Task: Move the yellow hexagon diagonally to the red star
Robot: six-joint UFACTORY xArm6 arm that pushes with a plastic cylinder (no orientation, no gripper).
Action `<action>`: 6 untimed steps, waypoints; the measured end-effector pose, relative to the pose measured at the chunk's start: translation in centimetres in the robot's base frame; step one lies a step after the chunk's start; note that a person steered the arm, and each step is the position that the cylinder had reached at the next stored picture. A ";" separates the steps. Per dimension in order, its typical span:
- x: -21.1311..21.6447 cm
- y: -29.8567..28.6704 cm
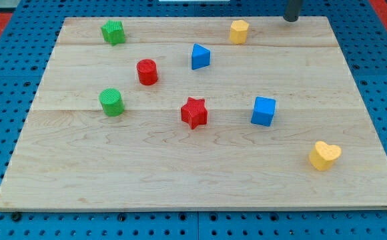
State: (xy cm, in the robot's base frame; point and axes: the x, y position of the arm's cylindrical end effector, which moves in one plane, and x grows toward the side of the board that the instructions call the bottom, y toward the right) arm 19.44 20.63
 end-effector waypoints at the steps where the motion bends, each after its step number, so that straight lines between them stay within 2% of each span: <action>1: 0.0 -0.6; 2: 0.0 -5.5; 3: 2.0 -11.8; 5: 9.3 -12.7; 6: 8.8 -16.6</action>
State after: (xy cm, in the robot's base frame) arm 28.24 4.06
